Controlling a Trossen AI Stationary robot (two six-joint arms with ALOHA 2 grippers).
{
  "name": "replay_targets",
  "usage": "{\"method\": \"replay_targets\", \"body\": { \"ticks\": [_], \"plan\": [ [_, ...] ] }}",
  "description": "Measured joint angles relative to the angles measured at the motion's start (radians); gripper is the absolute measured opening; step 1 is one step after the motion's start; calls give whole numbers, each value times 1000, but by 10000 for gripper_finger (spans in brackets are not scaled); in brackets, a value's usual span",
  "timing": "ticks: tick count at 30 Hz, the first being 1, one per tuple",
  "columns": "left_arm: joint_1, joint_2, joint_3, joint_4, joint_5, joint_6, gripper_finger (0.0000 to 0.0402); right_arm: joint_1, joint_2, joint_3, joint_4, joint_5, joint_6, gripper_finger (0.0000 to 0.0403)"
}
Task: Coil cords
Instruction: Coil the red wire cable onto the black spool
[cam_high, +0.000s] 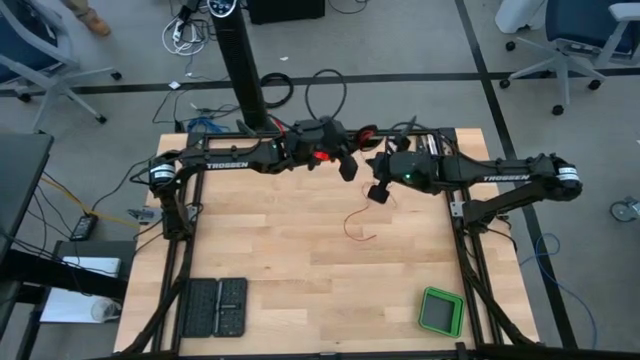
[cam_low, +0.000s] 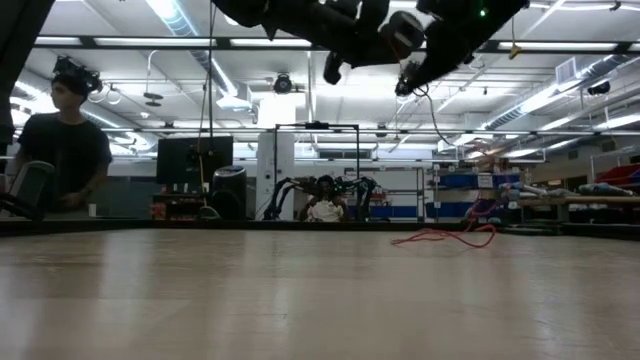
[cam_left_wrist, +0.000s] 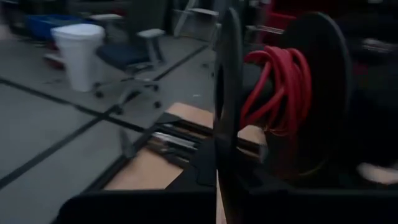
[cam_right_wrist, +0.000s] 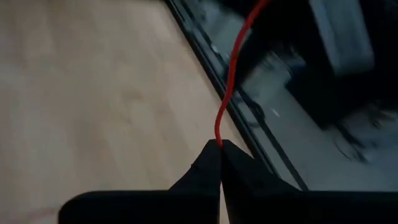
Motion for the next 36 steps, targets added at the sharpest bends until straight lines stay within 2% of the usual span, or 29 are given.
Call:
{"method": "replay_targets", "body": {
  "ticks": [4, 7, 10, 13, 16, 19, 21, 25, 28, 33, 36],
  "plan": [
    [0, 1, 0, -46, 66, 10, 5, -16, -9, 1, -113, 125, 18, 0],
    [0, 2, 0, -122, 72, 50, 5, -23, -19, 1, -165, 206, 17, 0],
    [1, 2, 0, -205, 58, 76, 5, -24, -36, 1, -159, 298, -8, 0],
    [1, 2, 2, -272, 18, 104, 5, -23, -44, 1, -82, 359, -81, 0],
    [1, -1, 4, -309, 3, 127, 5, -23, -48, 0, 66, 361, -189, 0],
    [0, -2, 4, -319, 2, 132, 5, -23, -49, -1, 211, 308, -289, 0],
    [0, -2, 4, -326, 3, 139, 5, -19, -49, -1, 244, 275, -320, 0],
    [-4, -17, 0, -337, -7, 196, 5, -18, -49, -1, 172, 251, -325, 5],
    [-12, -25, 0, -327, -57, 264, 5, -15, -49, -1, 147, 250, -301, 20],
    [-30, -25, -1, -326, -184, 388, 5, 27, -49, 0, 128, 246, -273, 65],
    [-41, -25, -1, -322, -225, 441, 3, 68, -54, 1, 38, 237, -199, 94]
  ]
}}
